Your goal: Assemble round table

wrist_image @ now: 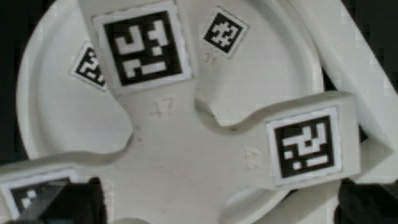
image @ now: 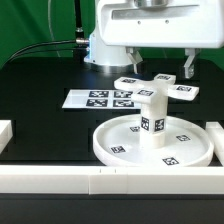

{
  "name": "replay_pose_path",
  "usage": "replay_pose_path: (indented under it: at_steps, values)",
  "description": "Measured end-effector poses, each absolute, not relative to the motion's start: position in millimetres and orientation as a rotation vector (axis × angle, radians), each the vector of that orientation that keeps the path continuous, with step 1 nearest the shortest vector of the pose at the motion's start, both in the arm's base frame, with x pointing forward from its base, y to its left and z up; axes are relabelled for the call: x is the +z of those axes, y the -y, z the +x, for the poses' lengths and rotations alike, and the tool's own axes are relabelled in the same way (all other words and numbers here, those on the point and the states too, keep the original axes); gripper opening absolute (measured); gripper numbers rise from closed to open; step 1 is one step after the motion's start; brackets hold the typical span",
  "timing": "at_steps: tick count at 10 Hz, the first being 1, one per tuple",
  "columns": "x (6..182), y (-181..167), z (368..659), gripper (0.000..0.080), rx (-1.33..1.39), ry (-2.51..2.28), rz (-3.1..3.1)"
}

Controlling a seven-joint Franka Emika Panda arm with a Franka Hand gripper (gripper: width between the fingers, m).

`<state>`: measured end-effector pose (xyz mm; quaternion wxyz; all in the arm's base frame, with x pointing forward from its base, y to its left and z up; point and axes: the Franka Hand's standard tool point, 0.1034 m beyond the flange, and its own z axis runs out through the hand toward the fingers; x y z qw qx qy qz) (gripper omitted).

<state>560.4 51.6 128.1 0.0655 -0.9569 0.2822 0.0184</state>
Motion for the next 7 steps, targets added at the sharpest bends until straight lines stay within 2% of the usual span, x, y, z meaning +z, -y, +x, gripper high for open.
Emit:
replay_pose_path:
  at_steps: [4, 7]
  values:
    - [127.8, -53, 562, 0.0649, 0.033, -0.359, -2.989]
    - [127.5, -45, 566, 0.0649, -0.045, 0.291, -3.005]
